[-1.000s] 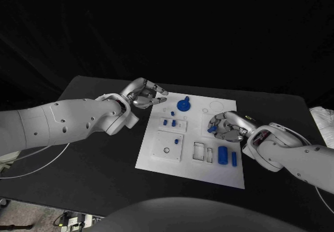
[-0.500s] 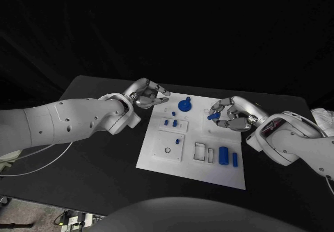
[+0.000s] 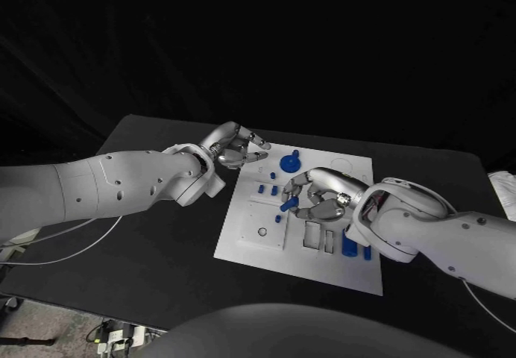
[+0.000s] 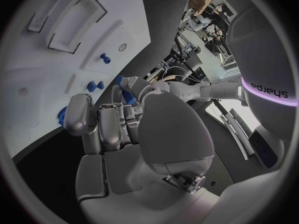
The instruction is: Assemble the parts on the task board
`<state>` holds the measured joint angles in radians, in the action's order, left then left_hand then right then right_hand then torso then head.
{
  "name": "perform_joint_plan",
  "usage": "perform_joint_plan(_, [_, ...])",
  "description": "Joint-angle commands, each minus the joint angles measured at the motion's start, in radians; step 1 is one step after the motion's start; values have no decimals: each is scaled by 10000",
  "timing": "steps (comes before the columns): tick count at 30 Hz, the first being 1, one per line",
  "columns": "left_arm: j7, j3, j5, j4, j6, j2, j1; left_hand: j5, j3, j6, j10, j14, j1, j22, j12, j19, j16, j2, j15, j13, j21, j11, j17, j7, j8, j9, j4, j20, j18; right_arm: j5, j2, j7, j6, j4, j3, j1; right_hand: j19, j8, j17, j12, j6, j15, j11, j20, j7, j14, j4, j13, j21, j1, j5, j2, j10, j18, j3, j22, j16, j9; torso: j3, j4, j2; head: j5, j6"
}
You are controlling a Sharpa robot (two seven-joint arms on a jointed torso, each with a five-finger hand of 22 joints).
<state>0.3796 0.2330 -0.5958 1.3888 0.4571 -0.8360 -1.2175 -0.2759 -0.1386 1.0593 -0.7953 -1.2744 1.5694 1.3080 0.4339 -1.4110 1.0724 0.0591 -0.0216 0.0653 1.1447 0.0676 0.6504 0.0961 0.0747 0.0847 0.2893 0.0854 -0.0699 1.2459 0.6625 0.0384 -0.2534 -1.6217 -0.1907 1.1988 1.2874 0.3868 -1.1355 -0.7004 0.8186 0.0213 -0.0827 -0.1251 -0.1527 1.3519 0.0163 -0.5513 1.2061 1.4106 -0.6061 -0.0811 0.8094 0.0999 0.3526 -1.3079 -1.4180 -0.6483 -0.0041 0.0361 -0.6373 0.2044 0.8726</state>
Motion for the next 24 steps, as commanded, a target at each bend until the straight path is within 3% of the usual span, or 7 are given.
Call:
perform_joint_plan(1, [104, -8, -24, -8, -175, 64, 7, -30, -72, -3, 2, 78, 79, 1459, 36, 74, -50, 24, 6, -13, -58, 91, -9, 65, -38, -11, 7, -2, -157, 978, -332, -479, 1086, 114, 8, -57, -82, -91, 38, 89, -46, 12, -86, -27, -21, -72, -11, 33, -58, -94, 70, -65, -31, -59, 94, -1384, 76, 81, 29, -61, 3, 32, 0])
perform_joint_plan(4, [102, -8, -24, -20, -161, 104, 7, -29, -71, -3, 2, 108, 77, 1452, 35, 89, -79, 25, 10, -13, -87, 94, -51, 68, -38, -12, 11, 3, -162, 1255, -735, -611, 1378, 246, 10, -111, -88, -143, 41, 139, -44, 25, -96, -38, -29, -76, -13, 58, -60, -127, 91, -83, -36, -58, 111, -1383, 77, 120, 40, -129, 16, 11, 0])
perform_joint_plan(8, [96, -8, -24, -37, -154, 144, 7, -27, -68, -3, 0, 149, 71, 1444, 36, 105, -125, 25, 14, -13, -120, 97, -124, 70, -38, -12, 14, 7, -167, 1562, -1095, -800, 1723, 395, 11, -176, -65, -236, -42, 223, -49, 41, -116, -60, -40, -31, -25, 100, -27, -191, 143, -109, -42, -66, 136, -1392, 40, 187, 42, -170, 26, -13, 0])
perform_joint_plan(14, [87, -8, -24, -48, -142, 194, 6, -27, -67, -3, 0, 164, 69, 1441, 36, 111, -142, 25, 15, -13, -131, 97, -151, 70, -38, -12, 15, 9, -169, 2294, -1463, -1023, 1875, 566, 11, -350, 86, -324, -305, 293, -28, 53, -123, -79, -41, 128, -32, 134, 161, -260, 200, -139, -20, -109, 155, -1453, -83, 254, 31, -133, 19, 62, 0])
perform_joint_plan(24, [79, -8, -24, -53, -147, 230, 6, -27, -67, -3, 0, 164, 69, 1441, 36, 111, -142, 25, 15, -13, -131, 97, -151, 70, -38, -12, 15, 9, -169, 3762, -1718, -1258, 1631, 566, 11, -509, 348, -421, -652, 330, 75, 38, -99, -82, -20, 352, 26, 152, 482, -292, 163, -187, 96, -177, 209, -1555, -260, 339, 36, -118, 26, 117, 0])
